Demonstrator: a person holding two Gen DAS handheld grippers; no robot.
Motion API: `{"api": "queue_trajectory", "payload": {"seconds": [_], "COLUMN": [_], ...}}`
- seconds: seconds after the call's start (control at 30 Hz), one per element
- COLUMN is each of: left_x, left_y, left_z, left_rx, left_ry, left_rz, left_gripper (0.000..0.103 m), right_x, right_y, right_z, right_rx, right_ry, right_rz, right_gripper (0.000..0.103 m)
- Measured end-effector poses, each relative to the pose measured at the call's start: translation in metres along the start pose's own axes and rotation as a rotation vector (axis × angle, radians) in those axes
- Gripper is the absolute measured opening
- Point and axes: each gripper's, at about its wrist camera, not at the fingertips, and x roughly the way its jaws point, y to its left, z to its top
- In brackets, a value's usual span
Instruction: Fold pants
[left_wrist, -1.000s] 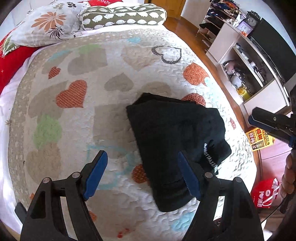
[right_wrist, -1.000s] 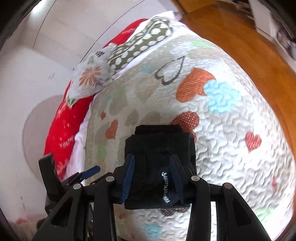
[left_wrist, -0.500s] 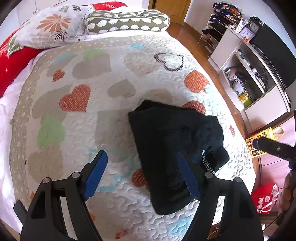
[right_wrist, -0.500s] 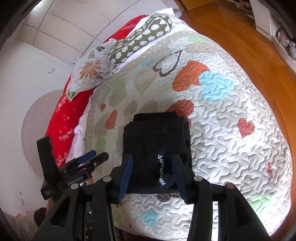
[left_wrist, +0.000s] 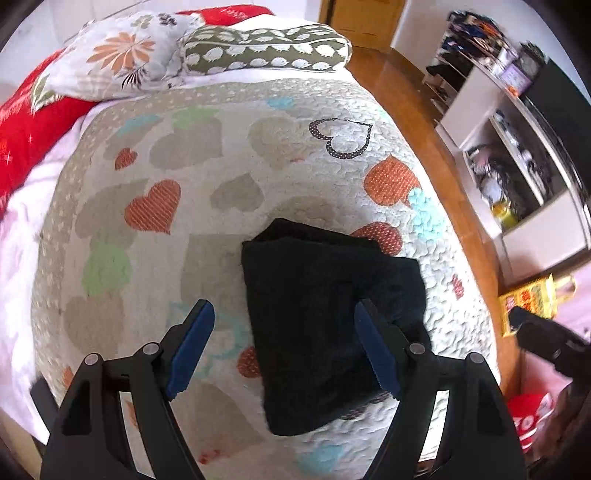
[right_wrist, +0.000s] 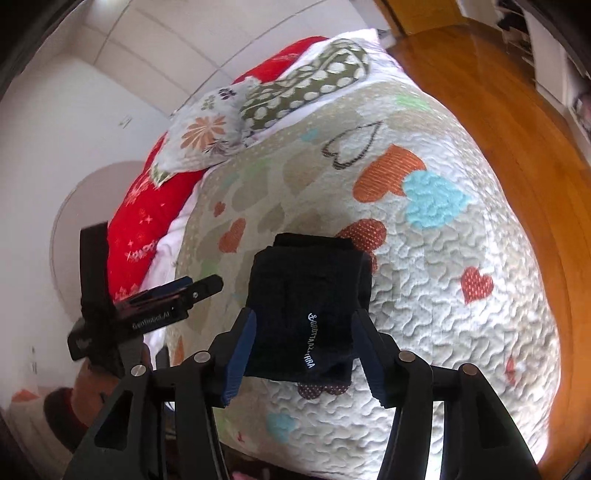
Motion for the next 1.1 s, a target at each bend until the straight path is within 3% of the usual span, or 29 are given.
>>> {"api": "queue_trajectory", "payload": {"seconds": [0.07, 0.2, 0.37, 0.4, 0.43, 0.47, 0.5, 0.6, 0.67, 0.73, 0.8, 0.87, 0.93, 1.03, 1.1], "left_x": [0.002, 0.015, 0.041, 0.047, 0.054, 0.058, 0.062, 0.083, 0.095, 0.097, 0.096, 0.088, 0.079, 0.068, 0.072], "left_y": [0.000, 0.009, 0.017, 0.017, 0.018, 0.019, 0.019, 0.024, 0.030, 0.036, 0.038, 0.043, 0.048, 0.058, 0.065], "left_z": [-0.001, -0.002, -0.002, -0.001, 0.001, 0.003, 0.005, 0.008, 0.005, 0.002, 0.001, 0.000, 0.002, 0.012, 0.019], "left_rx": [-0.002, 0.019, 0.088, 0.099, 0.105, 0.106, 0.108, 0.115, 0.113, 0.093, 0.092, 0.063, 0.024, -0.057, -0.110], "left_ry": [-0.010, -0.009, -0.040, -0.044, -0.048, -0.053, -0.059, -0.036, -0.021, -0.047, -0.062, -0.095, -0.150, -0.273, -0.303], "left_rz": [-0.023, -0.070, -0.093, -0.100, -0.109, -0.104, -0.089, -0.024, -0.024, -0.040, -0.063, -0.108, -0.165, -0.262, -0.319], "left_gripper": [0.084, 0.084, 0.084, 0.084, 0.084, 0.084, 0.084, 0.085, 0.089, 0.094, 0.094, 0.094, 0.094, 0.094, 0.096], "right_x": [0.011, 0.043, 0.103, 0.115, 0.122, 0.128, 0.133, 0.136, 0.148, 0.144, 0.125, 0.104, 0.090, 0.089, 0.090], "right_y": [-0.006, -0.017, -0.018, -0.018, -0.017, -0.016, -0.014, -0.012, -0.014, -0.022, -0.034, -0.040, -0.044, -0.048, -0.058], "right_z": [0.002, 0.005, 0.009, 0.010, 0.010, 0.011, 0.013, 0.015, 0.012, 0.010, 0.011, 0.009, 0.004, -0.006, -0.011], "right_rx": [-0.002, 0.035, 0.022, 0.011, -0.006, -0.027, -0.044, -0.088, -0.116, -0.111, -0.058, -0.056, -0.086, -0.127, -0.114], "right_ry": [0.000, -0.034, 0.014, 0.023, 0.023, 0.027, 0.032, 0.019, 0.047, 0.031, -0.011, -0.073, -0.131, -0.178, -0.202], "right_rz": [-0.011, -0.014, -0.065, -0.071, -0.085, -0.105, -0.138, -0.193, -0.205, -0.170, -0.073, -0.008, 0.069, 0.112, 0.133], "right_gripper": [0.056, 0.056, 0.053, 0.044, 0.024, 0.016, 0.015, 0.014, 0.015, 0.019, 0.022, 0.029, 0.045, 0.048, 0.050]}}
